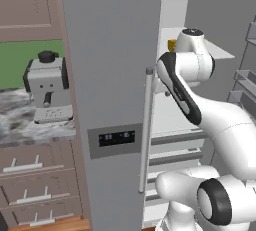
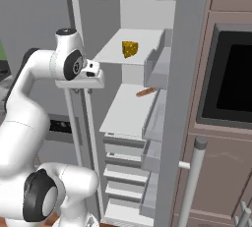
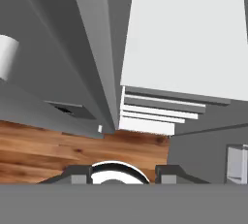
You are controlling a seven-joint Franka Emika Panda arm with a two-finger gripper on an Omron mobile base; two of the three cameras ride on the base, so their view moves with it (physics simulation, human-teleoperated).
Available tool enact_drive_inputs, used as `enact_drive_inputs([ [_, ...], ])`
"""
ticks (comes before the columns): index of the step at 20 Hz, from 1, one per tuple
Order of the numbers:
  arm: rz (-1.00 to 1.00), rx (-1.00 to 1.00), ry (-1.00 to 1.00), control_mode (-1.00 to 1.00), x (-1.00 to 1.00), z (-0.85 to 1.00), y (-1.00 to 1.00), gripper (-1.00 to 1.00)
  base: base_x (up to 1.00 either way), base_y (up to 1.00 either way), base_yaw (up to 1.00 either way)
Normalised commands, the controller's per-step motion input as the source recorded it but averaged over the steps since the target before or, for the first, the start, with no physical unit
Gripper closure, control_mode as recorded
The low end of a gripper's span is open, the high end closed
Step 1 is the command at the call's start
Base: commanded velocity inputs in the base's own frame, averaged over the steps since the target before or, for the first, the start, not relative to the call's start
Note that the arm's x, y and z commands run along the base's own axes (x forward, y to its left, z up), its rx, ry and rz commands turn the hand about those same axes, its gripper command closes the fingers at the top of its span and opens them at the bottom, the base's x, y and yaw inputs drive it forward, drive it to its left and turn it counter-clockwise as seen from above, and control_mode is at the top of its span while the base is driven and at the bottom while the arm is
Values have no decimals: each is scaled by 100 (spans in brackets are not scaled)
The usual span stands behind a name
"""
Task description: Pick the cheese from the fridge and the cheese grater from the cabinet and place them next to the salad bowl.
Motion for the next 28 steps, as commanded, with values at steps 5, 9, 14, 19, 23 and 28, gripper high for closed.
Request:
enact_drive_inputs([
  [5,0,-3,-22,-100,-5,0,-10,-100,0,0,0],
  [9,-6,-4,-23,-100,-4,15,-47,-100,0,0,0],
  [14,-22,1,-21,-100,-7,59,-38,-100,0,0,0],
  [19,-23,11,-20,-100,0,90,-27,-100,0,0,0],
  [23,-13,13,-24,-100,0,75,-33,-100,0,0,0],
  [28,-1,10,-11,-100,19,36,-25,-100,0,0,0],
])
